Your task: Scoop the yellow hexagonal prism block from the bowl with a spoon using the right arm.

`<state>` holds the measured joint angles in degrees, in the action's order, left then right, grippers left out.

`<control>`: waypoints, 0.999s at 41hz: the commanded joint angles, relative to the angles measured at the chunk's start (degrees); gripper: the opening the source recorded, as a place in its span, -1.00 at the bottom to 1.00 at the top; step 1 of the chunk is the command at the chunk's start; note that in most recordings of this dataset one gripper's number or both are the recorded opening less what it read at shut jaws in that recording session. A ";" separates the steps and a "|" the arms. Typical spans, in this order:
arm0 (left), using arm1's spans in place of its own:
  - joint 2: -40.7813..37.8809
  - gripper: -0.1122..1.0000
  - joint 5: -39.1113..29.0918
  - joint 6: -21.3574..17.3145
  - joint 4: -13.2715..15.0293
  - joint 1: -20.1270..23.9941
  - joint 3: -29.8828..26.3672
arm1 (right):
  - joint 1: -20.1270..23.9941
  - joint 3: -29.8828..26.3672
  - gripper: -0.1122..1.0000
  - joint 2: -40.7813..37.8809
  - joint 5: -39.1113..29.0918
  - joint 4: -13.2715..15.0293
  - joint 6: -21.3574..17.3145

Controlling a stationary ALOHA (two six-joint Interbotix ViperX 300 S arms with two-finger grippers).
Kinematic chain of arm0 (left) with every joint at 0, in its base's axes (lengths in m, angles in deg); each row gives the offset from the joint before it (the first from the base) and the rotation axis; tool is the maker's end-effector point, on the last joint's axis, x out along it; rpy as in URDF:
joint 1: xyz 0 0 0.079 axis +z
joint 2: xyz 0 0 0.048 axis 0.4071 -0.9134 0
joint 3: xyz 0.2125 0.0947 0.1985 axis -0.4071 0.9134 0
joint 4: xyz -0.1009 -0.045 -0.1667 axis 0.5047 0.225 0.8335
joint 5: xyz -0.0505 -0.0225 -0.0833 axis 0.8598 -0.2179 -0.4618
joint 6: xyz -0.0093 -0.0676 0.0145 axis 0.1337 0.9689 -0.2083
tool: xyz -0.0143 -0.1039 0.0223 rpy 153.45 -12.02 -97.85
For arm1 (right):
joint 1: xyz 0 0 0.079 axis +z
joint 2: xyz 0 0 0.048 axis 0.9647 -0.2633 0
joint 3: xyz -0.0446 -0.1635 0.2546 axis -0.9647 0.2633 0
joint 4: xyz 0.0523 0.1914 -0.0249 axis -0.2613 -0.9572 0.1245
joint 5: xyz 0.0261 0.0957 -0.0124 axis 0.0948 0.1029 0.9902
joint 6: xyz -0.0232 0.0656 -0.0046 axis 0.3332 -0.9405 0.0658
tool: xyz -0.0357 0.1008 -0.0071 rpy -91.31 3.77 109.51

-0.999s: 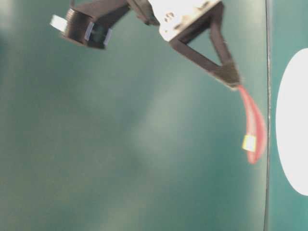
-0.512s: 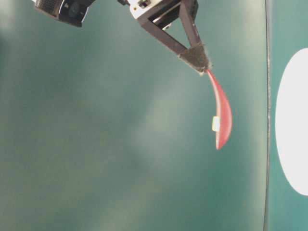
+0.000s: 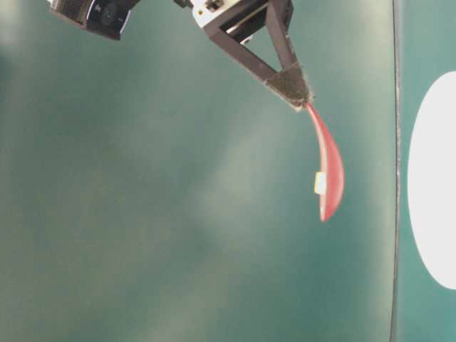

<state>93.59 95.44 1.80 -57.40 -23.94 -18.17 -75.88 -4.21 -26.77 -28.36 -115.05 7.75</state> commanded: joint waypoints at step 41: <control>-0.26 -0.80 0.70 -0.26 -0.09 0.09 -1.49 | -0.53 -2.20 -0.36 3.43 -0.26 2.29 0.88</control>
<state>93.59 95.53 1.62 -57.40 -23.94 -18.26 -76.31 -5.09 -24.48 -28.80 -112.94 8.54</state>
